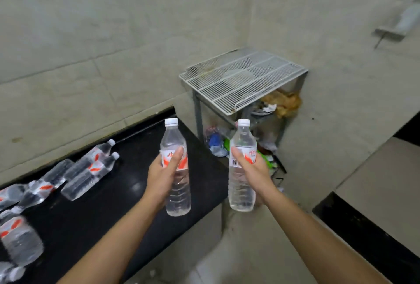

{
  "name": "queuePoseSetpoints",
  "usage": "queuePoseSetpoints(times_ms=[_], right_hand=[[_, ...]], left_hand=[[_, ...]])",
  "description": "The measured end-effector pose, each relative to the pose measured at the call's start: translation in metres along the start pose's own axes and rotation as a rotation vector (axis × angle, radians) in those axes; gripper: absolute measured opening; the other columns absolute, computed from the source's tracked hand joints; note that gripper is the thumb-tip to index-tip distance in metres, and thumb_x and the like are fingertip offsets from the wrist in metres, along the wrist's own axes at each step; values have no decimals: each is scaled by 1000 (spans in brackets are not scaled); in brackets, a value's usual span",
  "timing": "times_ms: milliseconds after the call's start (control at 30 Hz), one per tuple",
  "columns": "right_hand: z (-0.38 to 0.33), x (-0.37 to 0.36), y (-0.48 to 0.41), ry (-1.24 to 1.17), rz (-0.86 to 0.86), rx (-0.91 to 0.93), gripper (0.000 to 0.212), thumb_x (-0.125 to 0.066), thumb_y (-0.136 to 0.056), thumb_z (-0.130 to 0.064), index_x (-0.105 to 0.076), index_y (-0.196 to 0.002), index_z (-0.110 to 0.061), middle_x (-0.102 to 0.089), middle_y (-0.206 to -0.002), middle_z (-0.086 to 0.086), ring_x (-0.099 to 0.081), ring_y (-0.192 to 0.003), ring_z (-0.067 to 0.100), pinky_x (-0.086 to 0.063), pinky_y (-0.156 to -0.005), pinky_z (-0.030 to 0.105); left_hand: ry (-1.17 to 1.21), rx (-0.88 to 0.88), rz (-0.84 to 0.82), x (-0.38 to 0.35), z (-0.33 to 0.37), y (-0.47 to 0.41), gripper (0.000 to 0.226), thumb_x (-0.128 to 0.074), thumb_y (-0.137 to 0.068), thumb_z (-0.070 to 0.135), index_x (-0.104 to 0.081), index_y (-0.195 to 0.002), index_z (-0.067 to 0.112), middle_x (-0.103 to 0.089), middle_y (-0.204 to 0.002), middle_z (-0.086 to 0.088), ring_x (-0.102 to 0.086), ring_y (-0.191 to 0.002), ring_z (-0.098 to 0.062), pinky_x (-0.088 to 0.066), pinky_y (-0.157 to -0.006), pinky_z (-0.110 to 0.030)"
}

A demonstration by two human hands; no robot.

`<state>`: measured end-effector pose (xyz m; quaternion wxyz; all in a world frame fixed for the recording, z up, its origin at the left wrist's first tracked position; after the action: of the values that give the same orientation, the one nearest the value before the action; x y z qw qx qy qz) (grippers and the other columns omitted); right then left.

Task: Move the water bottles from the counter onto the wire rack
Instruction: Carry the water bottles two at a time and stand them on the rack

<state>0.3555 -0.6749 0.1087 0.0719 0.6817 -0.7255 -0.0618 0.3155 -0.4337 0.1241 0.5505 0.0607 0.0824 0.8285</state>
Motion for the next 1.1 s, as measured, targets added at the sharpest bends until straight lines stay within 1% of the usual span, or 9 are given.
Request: queuePoseSetpoints(times_ms=[67,233,433,567,667,800,933,1033,1100], right_hand=[[-20,35,-18,-58,27,40,28,-73,-90,-42,-75,-98,-15,-78,-86,-2,-73,-82,14,-57,-78,36],[-58,103,-61,-177,59,85,56,-73,-76,-66,-73,-108,-20,-78,-98,7,-75,-94,29,-60,-88,53],[-108,124,-132,-192,30,197,48,-76,-77,-58,-71,-111,-25,-78,-102,2,-75,-96,22,-59,-91,52],[-144,120,-199,-227,-1,245,41,-77,-82,-48,-69,-109,-18,-77,-99,9,-75,-92,31,-61,-87,51],[-167,117,-260,-188,-33,306,42,-73,-85,-47,-69,-110,-14,-74,-92,8,-73,-86,28,-60,-78,45],[-193,111,-338,-64,-9,318,51,-68,-80,-58,-69,-113,-18,-76,-99,4,-74,-93,24,-60,-77,37],[-212,105,-408,-15,-22,325,42,-70,-90,-48,-66,-116,-16,-74,-105,6,-72,-98,25,-59,-67,29],[-217,95,-454,51,-23,331,43,-70,-83,-59,-69,-110,-25,-76,-99,-3,-73,-95,17,-61,-85,45],[-219,86,-485,111,-31,339,38,-67,-83,-63,-69,-104,-31,-76,-96,-10,-72,-92,9,-59,-89,42]], left_hand=[[-6,-45,20,-42,20,-1,46,-74,-79,60,-71,-95,16,-76,-92,-17,-73,-87,-38,-57,-89,-59],[18,-188,66,-123,57,-4,38,-68,-85,59,-64,-100,24,-73,-99,-8,-71,-90,-25,-56,-91,-52],[-2,-369,-36,-182,100,-40,40,-69,-83,63,-62,-105,30,-72,-97,-1,-70,-88,-20,-59,-81,-42],[66,-457,-40,-214,133,-100,40,-66,-80,61,-59,-107,33,-70,-97,3,-70,-86,-15,-57,-71,-31],[137,-498,-31,-238,147,-155,42,-70,-80,62,-58,-111,37,-70,-106,-2,-71,-96,-26,-62,-76,-46],[154,-488,17,-258,154,-232,45,-71,-76,69,-57,-106,39,-71,-106,6,-70,-104,-24,-56,-93,-58],[120,-479,47,-278,172,-295,46,-71,-76,68,-59,-105,35,-71,-103,4,-71,-98,-15,-57,-85,-40],[55,-452,50,-289,179,-337,39,-72,-77,62,-61,-104,35,-72,-101,2,-72,-95,-18,-59,-85,-40],[18,-433,49,-292,180,-367,41,-73,-78,63,-62,-105,35,-73,-105,0,-72,-99,-20,-59,-90,-44]])
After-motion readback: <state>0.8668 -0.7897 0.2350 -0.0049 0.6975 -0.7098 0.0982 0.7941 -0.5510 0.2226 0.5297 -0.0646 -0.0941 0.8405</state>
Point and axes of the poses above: each hand's wrist, its own y-axis away from the middle knuckle, its own x-axis out of the back of the hand, z = x × y, the point moved 3 cm from there along -y, towards the middle knuckle
